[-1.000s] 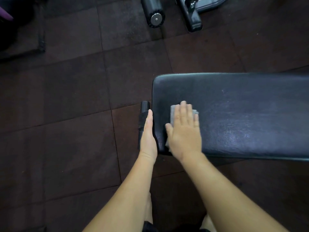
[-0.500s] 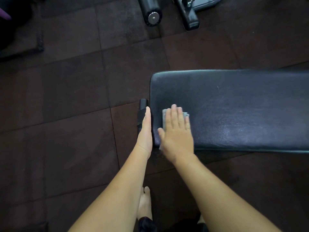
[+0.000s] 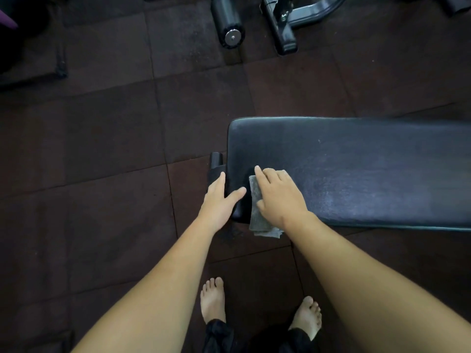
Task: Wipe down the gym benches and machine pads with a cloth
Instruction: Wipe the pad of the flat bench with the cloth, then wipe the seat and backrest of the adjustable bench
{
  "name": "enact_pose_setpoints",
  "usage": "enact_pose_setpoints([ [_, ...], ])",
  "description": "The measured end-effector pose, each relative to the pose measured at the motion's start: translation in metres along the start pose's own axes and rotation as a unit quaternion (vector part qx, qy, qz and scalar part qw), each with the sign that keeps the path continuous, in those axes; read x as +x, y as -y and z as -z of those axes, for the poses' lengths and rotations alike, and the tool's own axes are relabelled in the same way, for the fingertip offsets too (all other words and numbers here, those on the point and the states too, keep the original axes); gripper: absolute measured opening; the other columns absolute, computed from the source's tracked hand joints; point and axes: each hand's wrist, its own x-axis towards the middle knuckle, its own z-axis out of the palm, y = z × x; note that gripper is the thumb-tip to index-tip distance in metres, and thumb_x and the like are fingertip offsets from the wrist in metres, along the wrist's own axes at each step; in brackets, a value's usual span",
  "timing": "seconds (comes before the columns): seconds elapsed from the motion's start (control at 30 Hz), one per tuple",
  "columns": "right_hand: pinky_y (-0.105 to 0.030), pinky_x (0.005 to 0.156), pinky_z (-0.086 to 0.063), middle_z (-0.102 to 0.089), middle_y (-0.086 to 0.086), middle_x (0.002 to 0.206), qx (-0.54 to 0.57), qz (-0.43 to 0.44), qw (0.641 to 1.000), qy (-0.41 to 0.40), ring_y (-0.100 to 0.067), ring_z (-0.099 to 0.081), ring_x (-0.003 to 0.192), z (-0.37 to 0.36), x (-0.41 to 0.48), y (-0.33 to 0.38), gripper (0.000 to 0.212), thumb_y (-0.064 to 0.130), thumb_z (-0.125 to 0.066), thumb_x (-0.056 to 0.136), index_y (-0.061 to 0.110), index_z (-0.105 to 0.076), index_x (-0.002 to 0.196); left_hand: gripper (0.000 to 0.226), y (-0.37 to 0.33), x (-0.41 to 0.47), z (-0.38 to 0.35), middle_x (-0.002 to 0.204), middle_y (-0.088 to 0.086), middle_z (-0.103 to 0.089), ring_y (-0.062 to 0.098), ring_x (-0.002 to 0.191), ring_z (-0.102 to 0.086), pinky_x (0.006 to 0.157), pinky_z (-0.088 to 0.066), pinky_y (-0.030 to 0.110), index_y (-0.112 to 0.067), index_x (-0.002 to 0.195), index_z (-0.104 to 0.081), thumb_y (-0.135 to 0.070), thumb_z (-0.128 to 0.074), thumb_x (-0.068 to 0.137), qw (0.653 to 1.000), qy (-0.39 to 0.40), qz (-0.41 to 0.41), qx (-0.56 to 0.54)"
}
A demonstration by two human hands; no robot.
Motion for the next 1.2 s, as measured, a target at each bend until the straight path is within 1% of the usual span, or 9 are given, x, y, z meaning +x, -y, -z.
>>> enact_pose_setpoints([
  [0.13,-0.034,0.099,-0.038,-0.054,-0.004,0.117,-0.036,-0.004,0.998,0.051,-0.026,-0.047,0.111,0.022,0.008,0.004,0.041,0.032,-0.059,0.092,0.012,-0.054,0.128,0.093,-0.002,-0.020,-0.007,0.171,-0.005,-0.017,0.018,0.158,-0.012,0.127,-0.023,0.042,-0.023,0.165,-0.022,-0.050,-0.071,0.092,0.979,-0.061,-0.078,0.180],
  [0.27,-0.037,0.081,-0.047,-0.050,0.001,0.100,0.101,-0.029,0.989,0.104,-0.024,-0.044,0.104,0.038,0.003,0.004,0.012,0.027,-0.064,0.090,0.023,-0.053,0.092,0.068,-0.003,-0.032,-0.028,0.168,-0.009,-0.023,0.016,0.156,-0.011,0.125,-0.024,0.040,-0.024,0.149,-0.052,-0.043,-0.074,0.088,0.962,-0.072,-0.142,0.221],
  [0.4,-0.039,0.081,-0.048,-0.048,0.003,0.097,0.172,-0.038,0.979,0.105,-0.023,-0.051,0.095,0.062,-0.021,0.002,0.015,0.029,-0.067,0.085,0.028,-0.053,0.087,0.020,-0.023,-0.055,-0.044,0.120,-0.009,-0.066,0.018,0.119,-0.060,0.091,-0.055,0.038,-0.031,0.098,-0.076,-0.039,-0.067,0.082,0.980,-0.023,-0.106,0.164],
  [0.47,-0.040,0.081,-0.048,-0.049,0.002,0.100,0.187,-0.041,0.975,0.111,-0.025,-0.053,0.094,0.079,-0.040,0.001,0.016,0.029,-0.067,0.084,0.027,-0.051,0.088,0.012,-0.037,-0.078,-0.044,0.084,-0.008,-0.067,0.014,0.083,-0.063,0.065,-0.049,0.037,-0.027,0.082,-0.068,-0.038,-0.068,0.085,0.988,-0.026,-0.077,0.134],
  [0.53,-0.040,0.084,-0.047,-0.051,0.000,0.103,0.195,-0.028,0.974,0.109,-0.027,-0.054,0.100,0.101,-0.063,0.004,0.017,0.026,-0.065,0.084,0.027,-0.049,0.090,0.011,-0.048,-0.107,-0.042,0.075,-0.010,-0.068,0.006,0.074,-0.061,0.056,-0.040,0.025,-0.031,0.080,-0.066,-0.036,-0.069,0.089,0.991,-0.035,-0.063,0.112],
  [0.77,-0.039,0.098,-0.044,-0.062,-0.003,0.127,0.219,0.006,0.972,0.089,-0.028,-0.051,0.124,0.177,-0.161,0.027,0.028,0.019,-0.052,0.099,0.017,-0.061,0.126,0.023,-0.103,-0.205,-0.031,0.063,-0.007,-0.064,0.013,0.067,-0.055,0.061,-0.040,0.032,-0.017,0.073,-0.073,-0.016,-0.062,0.094,0.995,-0.077,0.033,-0.056],
  [0.93,-0.026,0.125,-0.015,-0.030,-0.002,0.167,0.217,0.037,0.972,0.086,-0.017,-0.023,0.154,0.213,-0.211,0.026,0.066,0.019,-0.051,0.098,0.019,-0.030,0.161,0.024,-0.167,-0.260,-0.027,0.077,0.010,-0.071,0.025,0.068,-0.066,0.061,-0.061,0.036,-0.005,0.083,-0.077,0.002,-0.055,0.088,0.934,-0.015,0.134,-0.330],
  [1.07,-0.034,0.128,-0.017,-0.019,0.004,0.170,0.191,0.066,0.976,0.080,-0.015,-0.015,0.157,0.242,-0.232,0.019,0.094,0.045,-0.064,0.087,0.020,-0.018,0.164,0.028,-0.210,-0.290,-0.015,0.083,0.019,-0.072,0.031,0.068,-0.070,0.061,-0.060,0.039,0.002,0.102,-0.066,-0.006,-0.042,0.090,0.868,0.040,0.154,-0.471],
  [1.2,-0.034,0.115,-0.038,-0.047,0.002,0.156,0.149,0.071,0.986,0.016,-0.020,-0.043,0.142,0.279,-0.229,0.014,0.080,0.037,-0.069,0.089,0.021,-0.033,0.159,0.042,-0.230,-0.295,-0.001,0.100,0.013,-0.076,0.028,0.087,-0.066,0.079,-0.047,0.038,-0.012,0.107,-0.067,-0.038,-0.045,0.084,0.927,0.094,0.104,-0.348],
])
